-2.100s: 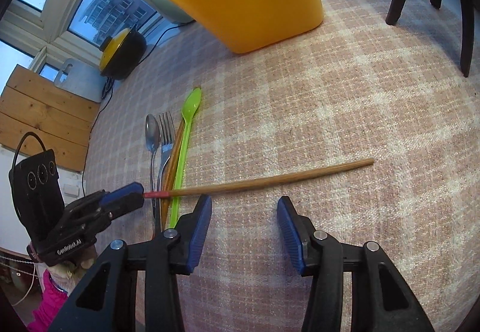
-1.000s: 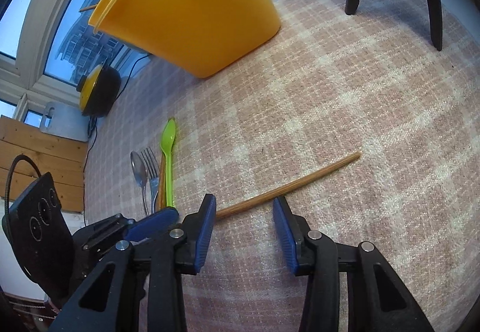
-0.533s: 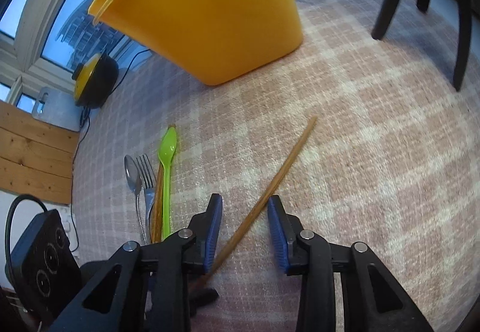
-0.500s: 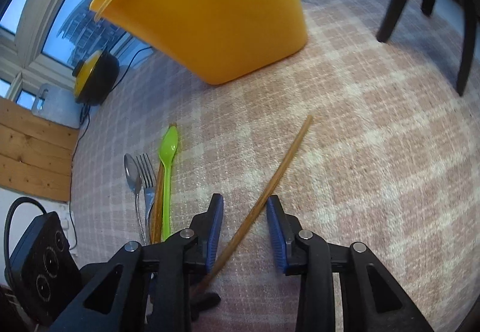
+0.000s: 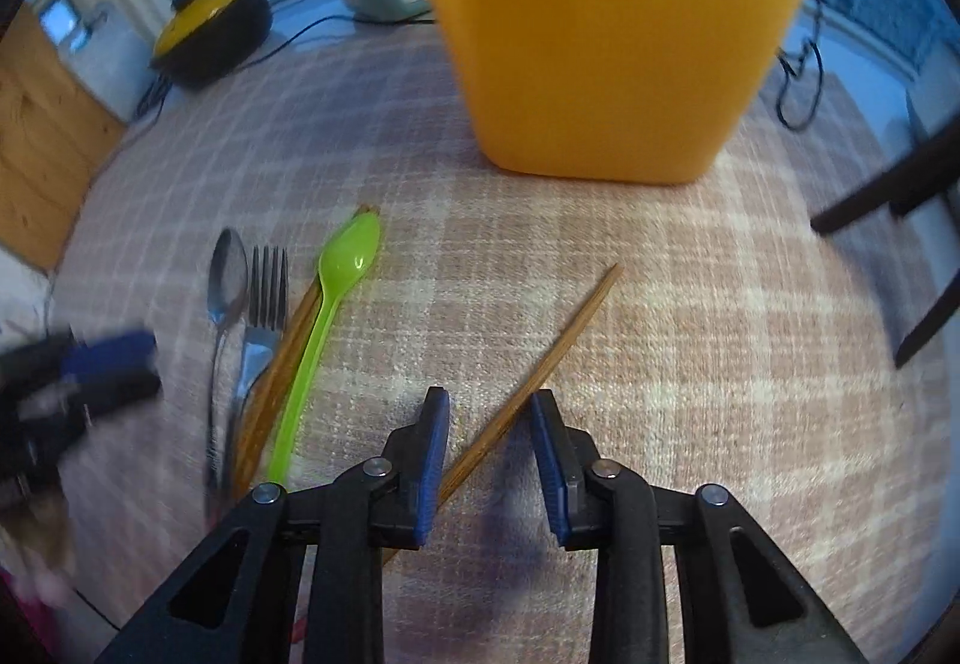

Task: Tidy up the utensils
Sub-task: 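Grasp the chopstick with the right tool while the left tool grasps the silver spoon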

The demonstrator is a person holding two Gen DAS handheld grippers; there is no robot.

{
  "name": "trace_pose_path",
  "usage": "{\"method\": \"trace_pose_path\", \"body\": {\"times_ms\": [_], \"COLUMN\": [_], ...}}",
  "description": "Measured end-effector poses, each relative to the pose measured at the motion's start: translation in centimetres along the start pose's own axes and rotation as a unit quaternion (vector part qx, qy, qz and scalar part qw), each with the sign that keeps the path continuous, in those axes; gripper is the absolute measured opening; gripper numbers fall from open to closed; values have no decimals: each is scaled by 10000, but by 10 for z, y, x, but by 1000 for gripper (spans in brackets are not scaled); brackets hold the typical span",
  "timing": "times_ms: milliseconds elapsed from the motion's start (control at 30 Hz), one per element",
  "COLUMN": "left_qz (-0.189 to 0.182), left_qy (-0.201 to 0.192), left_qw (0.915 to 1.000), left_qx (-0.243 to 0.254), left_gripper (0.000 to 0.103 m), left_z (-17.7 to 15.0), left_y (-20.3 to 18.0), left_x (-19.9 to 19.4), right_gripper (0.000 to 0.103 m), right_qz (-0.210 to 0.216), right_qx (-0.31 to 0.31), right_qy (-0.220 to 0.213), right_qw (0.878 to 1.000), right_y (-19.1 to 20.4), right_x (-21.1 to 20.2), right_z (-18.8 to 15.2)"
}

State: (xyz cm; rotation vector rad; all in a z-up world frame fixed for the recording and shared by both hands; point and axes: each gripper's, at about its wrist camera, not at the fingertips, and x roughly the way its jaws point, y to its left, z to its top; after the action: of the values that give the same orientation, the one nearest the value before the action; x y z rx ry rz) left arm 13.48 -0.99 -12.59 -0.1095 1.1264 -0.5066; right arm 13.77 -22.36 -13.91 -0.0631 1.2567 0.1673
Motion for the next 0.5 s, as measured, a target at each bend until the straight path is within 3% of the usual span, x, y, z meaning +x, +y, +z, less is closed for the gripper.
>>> {"method": "trace_pose_path", "body": {"times_ms": [100, 233, 500], "left_qz": [66, 160, 254], "left_qy": [70, 146, 157], "left_qw": [9999, 9996, 9995], "left_qx": [-125, -180, 105], "left_gripper": [32, 32, 41], "left_z": [11, 19, 29], "left_y": [10, 15, 0], "left_x": [13, 29, 45], "right_gripper": [22, 14, 8], "right_qz": [-267, -262, -260], "right_qx": [-466, -826, -1051], "right_qy": [-34, -60, 16], "right_qw": [9986, 9962, 9941], "right_y": [14, 23, 14], "right_x": [3, 3, -3], "right_z": [1, 0, -8]}}
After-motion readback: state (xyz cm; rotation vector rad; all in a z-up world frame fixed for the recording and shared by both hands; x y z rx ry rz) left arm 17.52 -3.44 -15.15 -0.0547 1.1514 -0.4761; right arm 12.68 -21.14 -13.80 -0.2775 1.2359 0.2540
